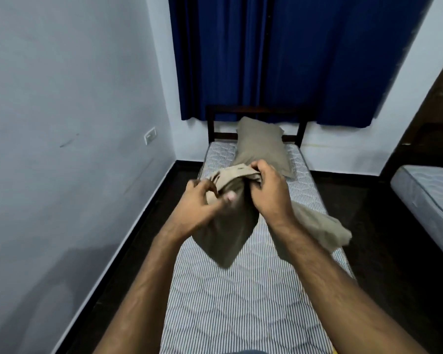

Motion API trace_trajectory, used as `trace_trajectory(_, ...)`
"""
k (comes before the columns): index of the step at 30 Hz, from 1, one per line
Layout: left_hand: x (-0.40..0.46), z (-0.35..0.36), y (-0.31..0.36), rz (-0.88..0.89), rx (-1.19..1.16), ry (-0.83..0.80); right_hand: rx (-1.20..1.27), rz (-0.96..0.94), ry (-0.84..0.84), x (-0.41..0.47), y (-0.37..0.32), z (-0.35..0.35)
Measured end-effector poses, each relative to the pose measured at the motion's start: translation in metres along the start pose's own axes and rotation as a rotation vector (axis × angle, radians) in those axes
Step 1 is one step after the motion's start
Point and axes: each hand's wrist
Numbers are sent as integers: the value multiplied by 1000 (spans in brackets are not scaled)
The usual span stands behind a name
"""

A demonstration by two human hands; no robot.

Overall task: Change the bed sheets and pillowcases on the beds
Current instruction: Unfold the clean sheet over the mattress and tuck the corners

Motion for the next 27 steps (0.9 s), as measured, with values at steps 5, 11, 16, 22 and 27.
trace_trajectory(5, 0, 10, -3, 70, 83, 268, -37, 10, -25, -2, -16, -8)
trace_trajectory(11, 9, 18, 25, -95, 375, 658, 181, 213, -75, 6, -18, -13)
trace_trajectory(16, -3, 58, 5, 118, 398, 407, 898, 498, -42, 5, -19, -12)
trace_trajectory(22, -4, 40, -21, -67, -135, 304, 1222, 590, -285, 1, -29, -23)
trace_trajectory(27, -8, 36, -59, -307, -514, -210, 1185, 493, -161, 8, -34, -18)
Point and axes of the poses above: each hand's wrist, its own x-axis towards the middle knuckle, its own z-axis out of the palm, y = z × x, and after that the axes turned 15 degrees about -y, right-handed
